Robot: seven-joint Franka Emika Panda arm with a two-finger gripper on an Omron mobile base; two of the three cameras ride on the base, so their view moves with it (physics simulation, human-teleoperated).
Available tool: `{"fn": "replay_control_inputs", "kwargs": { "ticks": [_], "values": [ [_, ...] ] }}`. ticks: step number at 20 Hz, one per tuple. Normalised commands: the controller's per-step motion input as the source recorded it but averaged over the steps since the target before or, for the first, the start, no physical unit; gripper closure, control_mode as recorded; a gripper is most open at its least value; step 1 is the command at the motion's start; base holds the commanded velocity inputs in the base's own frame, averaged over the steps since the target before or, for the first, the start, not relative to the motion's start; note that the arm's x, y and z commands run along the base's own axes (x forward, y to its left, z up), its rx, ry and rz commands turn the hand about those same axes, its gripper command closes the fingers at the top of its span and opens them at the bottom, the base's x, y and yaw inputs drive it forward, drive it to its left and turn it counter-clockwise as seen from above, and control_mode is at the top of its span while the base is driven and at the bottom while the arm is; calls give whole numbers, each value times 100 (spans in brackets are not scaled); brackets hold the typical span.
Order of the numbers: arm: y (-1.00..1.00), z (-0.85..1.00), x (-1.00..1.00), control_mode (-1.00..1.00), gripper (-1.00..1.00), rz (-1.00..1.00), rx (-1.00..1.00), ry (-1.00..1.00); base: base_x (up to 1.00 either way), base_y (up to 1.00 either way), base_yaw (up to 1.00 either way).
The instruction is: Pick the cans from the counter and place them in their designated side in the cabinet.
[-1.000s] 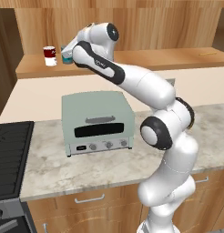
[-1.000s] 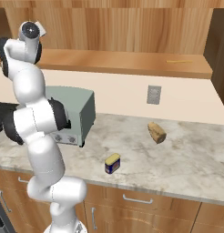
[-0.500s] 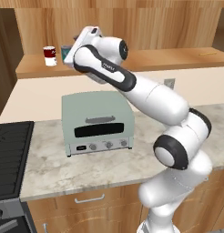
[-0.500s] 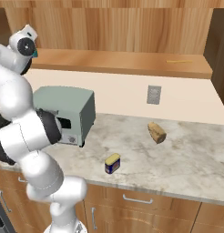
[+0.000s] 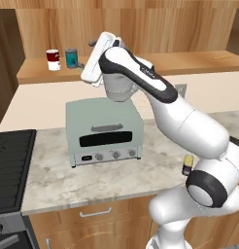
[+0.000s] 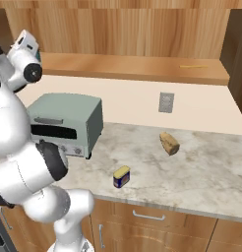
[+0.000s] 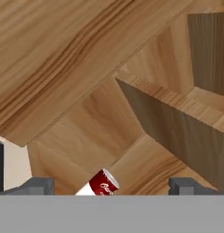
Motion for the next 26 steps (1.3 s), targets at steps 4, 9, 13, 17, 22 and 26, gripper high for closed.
{"fn": "replay_control_inputs", "kwargs": {
  "ticks": [4, 9, 13, 17, 22, 26],
  "values": [
    [-44, 3, -60, -100, -100, 7, -2, -7, 0, 0, 0],
    [-39, 4, -55, -100, -100, 7, -3, 0, 0, 0, 0],
    [-34, 10, -55, -100, -100, 6, -6, 0, 0, 0, 0],
    [-36, 14, -58, -100, -100, 5, -6, 0, 0, 0, 0],
    [-30, 23, -41, -100, -100, 5, -4, 3, 0, 0, 0],
    [-32, 24, -43, -100, -100, 6, -3, 1, 0, 0, 0]
  ]
}}
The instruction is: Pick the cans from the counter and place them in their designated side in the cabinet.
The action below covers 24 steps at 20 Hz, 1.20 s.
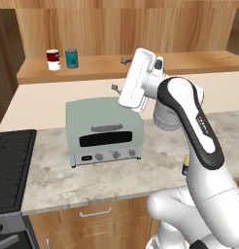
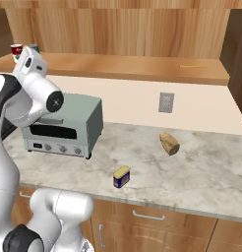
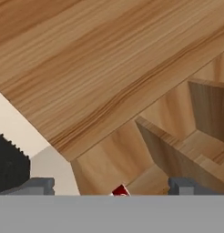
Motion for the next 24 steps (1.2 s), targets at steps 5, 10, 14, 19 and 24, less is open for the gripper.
{"fn": "replay_control_inputs", "kwargs": {
  "ticks": [5, 10, 14, 19, 24],
  "values": [
    [-30, 22, -41, -100, -100, 5, -3, 4, 0, 0, 0],
    [-27, 15, -44, -100, -100, 2, -3, 7, 0, 0, 0],
    [-24, 12, -41, -100, -100, 0, -4, 11, 0, 0, 0],
    [-23, 9, -35, -100, -100, -1, -4, 13, 0, 0, 0],
    [-13, 14, -26, -100, -100, -2, 0, 13, 0, 0, 0]
  ]
}}
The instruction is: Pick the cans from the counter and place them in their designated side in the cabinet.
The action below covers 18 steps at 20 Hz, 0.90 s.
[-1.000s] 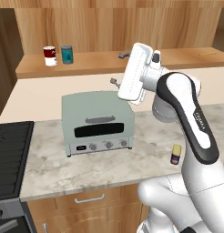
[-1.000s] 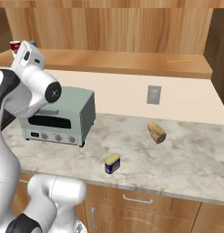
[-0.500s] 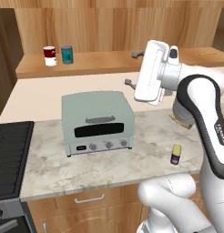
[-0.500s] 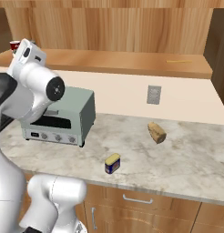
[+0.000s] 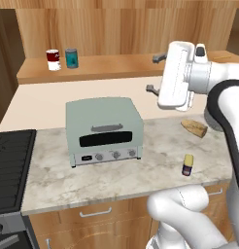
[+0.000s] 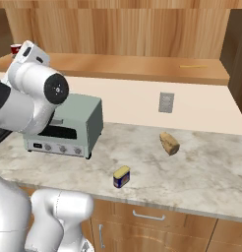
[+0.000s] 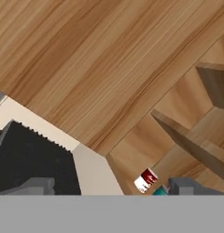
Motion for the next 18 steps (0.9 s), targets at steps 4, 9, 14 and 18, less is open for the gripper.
{"fn": "replay_control_inputs", "kwargs": {
  "ticks": [4, 9, 14, 18],
  "values": [
    [-1, 23, -15, -100, -100, 0, 0, 13, 0, 0, 0],
    [-19, 10, -28, -100, -100, -7, -3, 14, 0, 0, 0],
    [-28, 1, -34, -100, -100, -12, -9, 18, 0, 0, 0],
    [-27, 0, -42, -100, -100, -12, -10, 15, 0, 0, 0]
  ]
}}
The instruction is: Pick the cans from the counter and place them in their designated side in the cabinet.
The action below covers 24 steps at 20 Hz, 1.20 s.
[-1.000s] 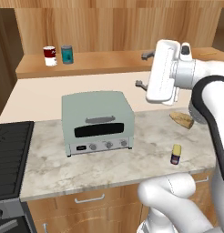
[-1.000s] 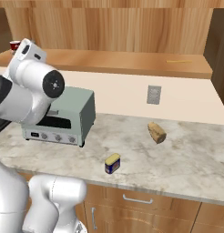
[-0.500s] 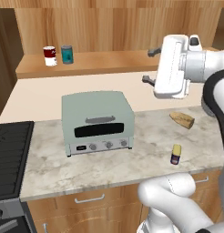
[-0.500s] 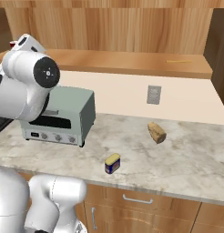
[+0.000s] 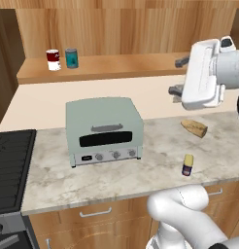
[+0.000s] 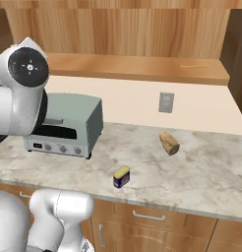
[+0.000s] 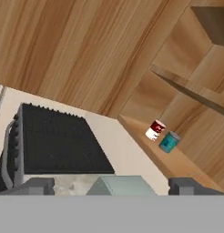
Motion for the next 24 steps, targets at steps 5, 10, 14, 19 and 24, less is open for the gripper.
{"fn": "replay_control_inputs", "kwargs": {
  "ticks": [5, 10, 14, 19, 24],
  "values": [
    [-31, -1, -50, -100, -100, -8, -10, 5, 0, 0, 0],
    [-30, -1, -52, -100, -100, -9, -10, 3, 0, 0, 0],
    [-24, -2, -49, -100, -100, -10, -9, 1, 0, 0, 0],
    [-18, -3, -40, -100, -100, -14, -9, 4, 0, 0, 0],
    [-22, -7, -34, -100, -100, -15, -9, 7, 0, 0, 0]
  ]
}}
